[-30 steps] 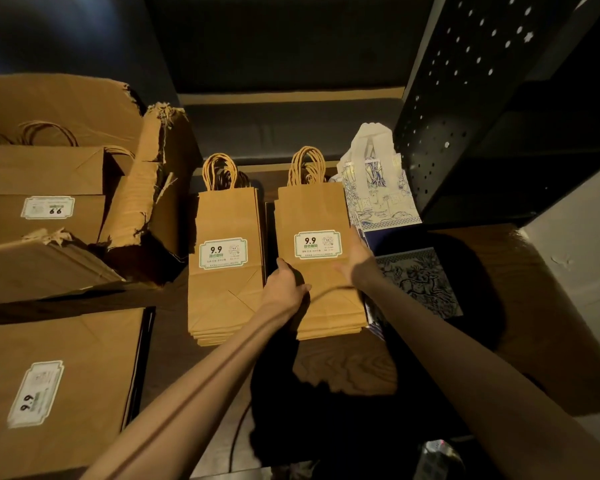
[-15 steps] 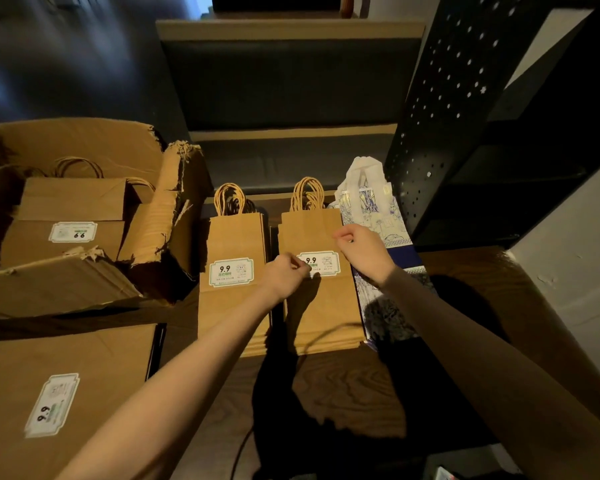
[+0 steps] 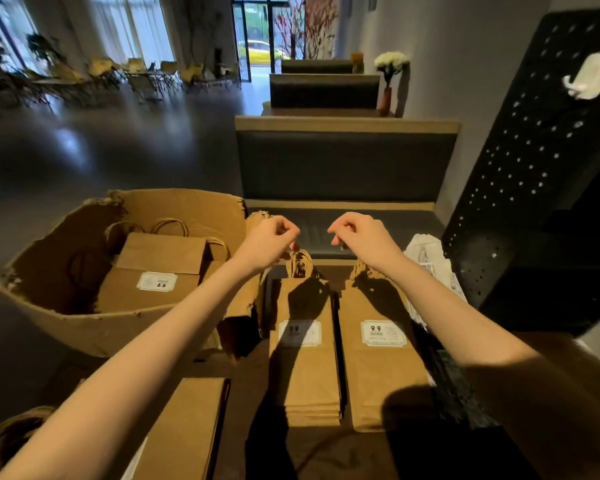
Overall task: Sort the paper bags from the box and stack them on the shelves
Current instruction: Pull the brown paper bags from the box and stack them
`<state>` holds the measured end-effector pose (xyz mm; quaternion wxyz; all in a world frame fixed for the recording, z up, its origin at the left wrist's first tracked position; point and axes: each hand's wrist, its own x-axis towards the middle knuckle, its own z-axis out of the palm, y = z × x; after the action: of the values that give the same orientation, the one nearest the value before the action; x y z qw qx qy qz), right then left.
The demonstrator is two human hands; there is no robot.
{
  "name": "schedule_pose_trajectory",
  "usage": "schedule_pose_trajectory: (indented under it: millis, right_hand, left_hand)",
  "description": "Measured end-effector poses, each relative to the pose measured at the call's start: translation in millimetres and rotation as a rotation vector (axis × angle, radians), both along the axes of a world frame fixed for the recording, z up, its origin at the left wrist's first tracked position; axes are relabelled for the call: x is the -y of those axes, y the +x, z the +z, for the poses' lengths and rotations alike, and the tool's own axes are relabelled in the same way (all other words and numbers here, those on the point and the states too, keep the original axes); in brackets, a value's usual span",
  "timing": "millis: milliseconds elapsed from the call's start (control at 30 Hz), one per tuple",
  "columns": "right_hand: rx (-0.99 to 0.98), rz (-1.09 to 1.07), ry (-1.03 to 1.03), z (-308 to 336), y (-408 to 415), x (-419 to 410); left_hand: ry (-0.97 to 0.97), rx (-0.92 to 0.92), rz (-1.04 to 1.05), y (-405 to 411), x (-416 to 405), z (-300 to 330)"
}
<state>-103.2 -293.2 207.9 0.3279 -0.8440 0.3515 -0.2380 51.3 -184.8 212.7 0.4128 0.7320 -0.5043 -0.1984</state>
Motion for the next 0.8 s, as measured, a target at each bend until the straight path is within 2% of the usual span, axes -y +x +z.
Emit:
schedule_pose_trajectory:
  millis: [200,467,800]
  right_hand:
    - [0.011,0.046,-0.042,13.9,89.7,-34.3]
    - [-0.031,-0.007,-0.030,5.9,200.7,-90.9]
    - [-0.165,-0.006,0.060,-26.9,273.6,-121.0]
  left_hand:
    - [-0.007,0.025,-0.026,102.9,-38.9,10.4]
    - [-0.016,0.066,-0.042,227.3,-98.4,5.7]
    - [0.037,-0.011,0.039,315.4,-135.8,-20.9]
